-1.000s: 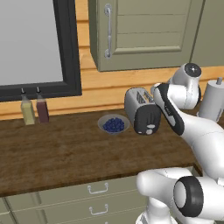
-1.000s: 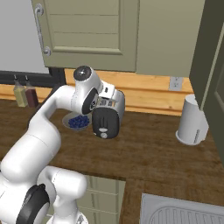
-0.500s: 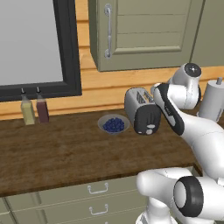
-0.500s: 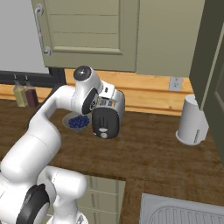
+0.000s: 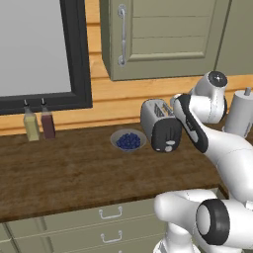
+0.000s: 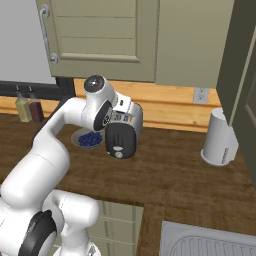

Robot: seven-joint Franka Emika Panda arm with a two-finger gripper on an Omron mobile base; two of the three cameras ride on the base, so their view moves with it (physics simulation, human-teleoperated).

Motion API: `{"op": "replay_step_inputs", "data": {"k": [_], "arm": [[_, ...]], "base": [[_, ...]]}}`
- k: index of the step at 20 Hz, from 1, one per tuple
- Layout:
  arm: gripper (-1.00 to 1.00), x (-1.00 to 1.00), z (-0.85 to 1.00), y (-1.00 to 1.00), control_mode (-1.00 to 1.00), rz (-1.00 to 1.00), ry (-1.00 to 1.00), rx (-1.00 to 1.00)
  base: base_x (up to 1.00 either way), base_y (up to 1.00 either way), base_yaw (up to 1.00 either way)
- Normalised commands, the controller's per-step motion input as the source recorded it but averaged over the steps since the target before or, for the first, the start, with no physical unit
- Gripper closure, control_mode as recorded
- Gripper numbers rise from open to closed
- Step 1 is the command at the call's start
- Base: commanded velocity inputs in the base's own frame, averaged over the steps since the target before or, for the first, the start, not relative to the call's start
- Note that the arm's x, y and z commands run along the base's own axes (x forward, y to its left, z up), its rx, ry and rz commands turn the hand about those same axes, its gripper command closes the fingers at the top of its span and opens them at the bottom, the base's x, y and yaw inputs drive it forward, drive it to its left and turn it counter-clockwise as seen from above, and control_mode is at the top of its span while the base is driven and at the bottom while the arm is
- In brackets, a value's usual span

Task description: Start the toaster. Once the lever pops up, take the bread to the plate on the dining counter.

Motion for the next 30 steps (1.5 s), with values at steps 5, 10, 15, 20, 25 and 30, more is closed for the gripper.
{"op": "replay_step_inputs", "data": {"k": [5,10,15,20,25,30], "arm": [[-1.00,0.00,0.00,0.00,-1.00,0.00,0.00,0.00],[-1.00,0.00,0.00,0.00,-1.00,0.00,0.00,0.00],[-1.00,0.00,0.00,0.00,-1.00,0.00,0.00,0.00],[-1.00,0.00,0.00,0.00,-1.00,0.00,0.00,0.00],[-1.00,0.00,0.00,0.00,-1.00,0.00,0.00,0.00],[-1.00,0.00,0.00,0.00,-1.00,0.00,0.00,0.00]], "base": [[0.00,0.00,0.00],[0.00,0.00,0.00],[0.00,0.00,0.00],[0.00,0.00,0.00],[0.00,0.00,0.00],[0.00,0.00,0.00]]}}
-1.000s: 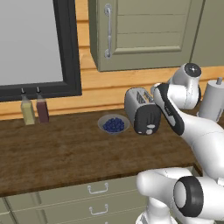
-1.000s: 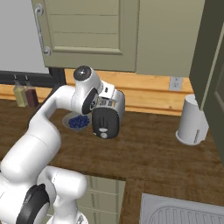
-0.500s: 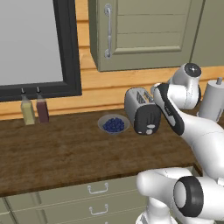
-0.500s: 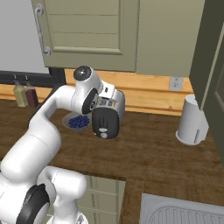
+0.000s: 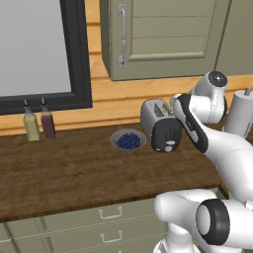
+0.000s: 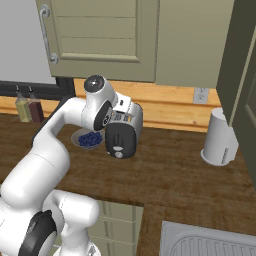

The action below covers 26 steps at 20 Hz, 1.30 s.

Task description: Start the toaster. Once the lever pops up, take the bread to the plate on the dining counter.

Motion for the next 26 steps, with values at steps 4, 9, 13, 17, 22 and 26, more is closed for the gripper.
{"op": "replay_step_inputs", "data": {"k": [4,9,13,17,22,26], "arm": [[-1.00,0.00,0.00,0.00,-1.00,0.00,0.00,0.00],[-1.00,0.00,0.00,0.00,-1.00,0.00,0.00,0.00],[-1.00,0.00,0.00,0.00,-1.00,0.00,0.00,0.00],[-1.00,0.00,0.00,0.00,-1.00,0.00,0.00,0.00],[-1.00,0.00,0.00,0.00,-1.00,0.00,0.00,0.00],[-1.00,0.00,0.00,0.00,-1.00,0.00,0.00,0.00]], "base": [[0.00,0.00,0.00],[0.00,0.00,0.00],[0.00,0.00,0.00],[0.00,0.00,0.00],[0.00,0.00,0.00],[0.00,0.00,0.00]]}}
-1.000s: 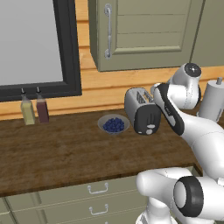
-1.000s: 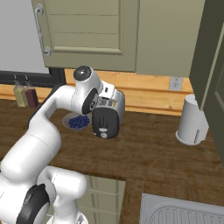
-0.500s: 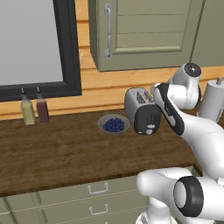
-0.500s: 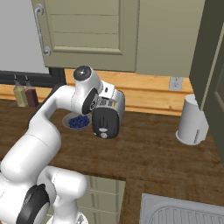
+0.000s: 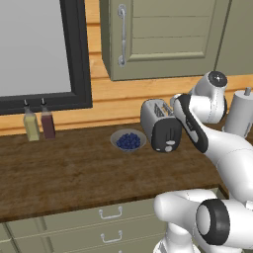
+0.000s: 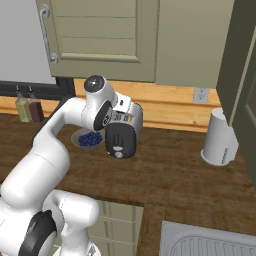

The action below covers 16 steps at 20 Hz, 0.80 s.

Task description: Start the toaster. Once the lever pops up, take the bread to the plate on the dining counter.

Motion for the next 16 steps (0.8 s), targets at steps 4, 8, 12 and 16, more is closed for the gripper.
{"op": "replay_step_inputs", "data": {"k": [4,8,12,16], "arm": [[-1.00,0.00,0.00,0.00,-1.00,0.00,0.00,0.00],[-1.00,0.00,0.00,0.00,-1.00,0.00,0.00,0.00],[-1.00,0.00,0.00,0.00,-1.00,0.00,0.00,0.00],[-1.00,0.00,0.00,0.00,-1.00,0.00,0.00,0.00]], "base": [[0.00,0.00,0.00],[0.00,0.00,0.00],[0.00,0.00,0.00],[0.00,0.00,0.00]]}}
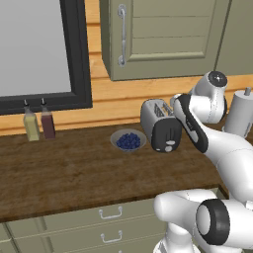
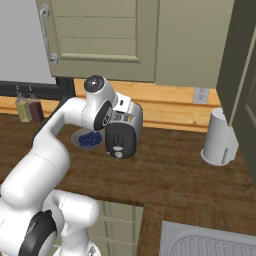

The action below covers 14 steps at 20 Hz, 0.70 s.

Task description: Start the toaster. Once the lever pops up, take the bread to the plate on the dining counter.

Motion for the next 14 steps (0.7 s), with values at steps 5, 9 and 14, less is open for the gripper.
{"op": "replay_step_inputs", "data": {"k": [5,9,14], "arm": [[-1.00,0.00,0.00,0.00,-1.00,0.00,0.00,0.00],[-1.00,0.00,0.00,0.00,-1.00,0.00,0.00,0.00],[-1.00,0.00,0.00,0.00,-1.00,0.00,0.00,0.00]], "base": [[0.00,0.00,0.00],[0.00,0.00,0.00],[0.00,0.00,0.00]]}}
